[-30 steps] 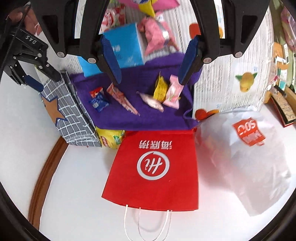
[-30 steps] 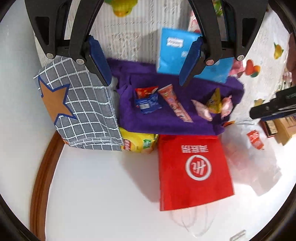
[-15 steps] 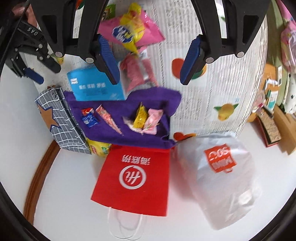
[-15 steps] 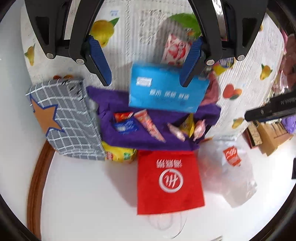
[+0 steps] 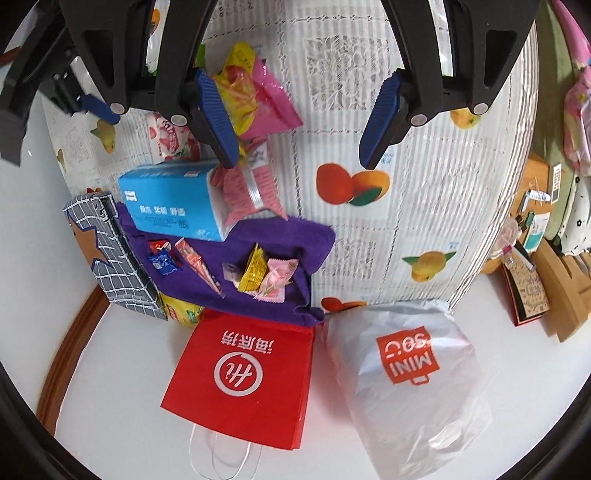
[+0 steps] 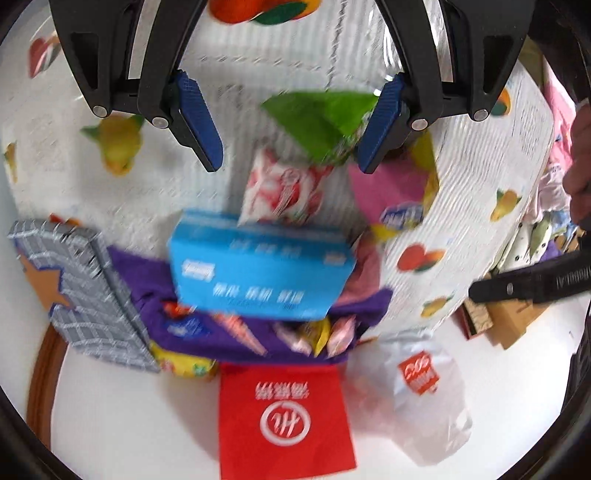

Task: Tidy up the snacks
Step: 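Grasp the green chip bag with the right tool while the left tool approaches the pink-yellow bag, then lift the green bag with the right tool while the left tool grasps the pink-yellow bag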

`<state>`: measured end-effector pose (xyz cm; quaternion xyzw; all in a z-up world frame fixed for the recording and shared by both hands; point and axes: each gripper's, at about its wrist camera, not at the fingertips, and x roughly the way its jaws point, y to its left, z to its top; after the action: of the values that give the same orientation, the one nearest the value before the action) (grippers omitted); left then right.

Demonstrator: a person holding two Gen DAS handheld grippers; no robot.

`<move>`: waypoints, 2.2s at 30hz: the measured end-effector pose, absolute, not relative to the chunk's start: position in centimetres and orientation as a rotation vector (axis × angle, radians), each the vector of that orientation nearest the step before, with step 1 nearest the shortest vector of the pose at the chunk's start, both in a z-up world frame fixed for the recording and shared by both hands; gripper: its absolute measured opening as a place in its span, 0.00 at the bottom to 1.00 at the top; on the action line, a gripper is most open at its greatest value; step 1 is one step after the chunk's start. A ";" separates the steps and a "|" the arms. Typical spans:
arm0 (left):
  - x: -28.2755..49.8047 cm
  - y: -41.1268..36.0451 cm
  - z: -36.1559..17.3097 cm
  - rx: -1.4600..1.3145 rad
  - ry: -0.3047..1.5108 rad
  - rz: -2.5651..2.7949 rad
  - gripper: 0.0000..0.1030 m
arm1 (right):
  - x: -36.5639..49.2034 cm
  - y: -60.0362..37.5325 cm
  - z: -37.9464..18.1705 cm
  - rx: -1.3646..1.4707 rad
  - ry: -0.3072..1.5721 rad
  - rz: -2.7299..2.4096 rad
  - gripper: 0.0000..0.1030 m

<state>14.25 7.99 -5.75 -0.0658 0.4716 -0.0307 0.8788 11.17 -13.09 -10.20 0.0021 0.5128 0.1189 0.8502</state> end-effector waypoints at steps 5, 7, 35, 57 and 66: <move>13.9 8.4 -6.5 -0.148 0.996 -0.064 0.64 | 10.6 -11.8 -11.9 -0.014 1.111 0.242 0.74; 13.9 8.3 -6.9 -0.148 1.001 -0.064 0.64 | 10.5 -11.1 -12.7 -0.036 1.125 0.230 0.74; 12.1 0.8 -11.5 0.082 1.052 -0.303 0.67 | 9.0 -21.9 -11.1 0.028 1.031 0.093 0.57; 13.8 0.3 -11.0 0.033 1.076 -0.330 0.35 | 10.3 -22.4 -11.5 0.043 1.042 0.108 0.57; 13.4 0.2 -7.8 -0.009 1.023 -0.361 0.31 | 11.2 -22.4 -8.7 0.037 0.995 0.106 0.56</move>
<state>13.44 0.23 -7.77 -0.0042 0.4866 -0.1719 0.8565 11.23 -22.37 -8.68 0.0179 0.4770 0.0507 0.8773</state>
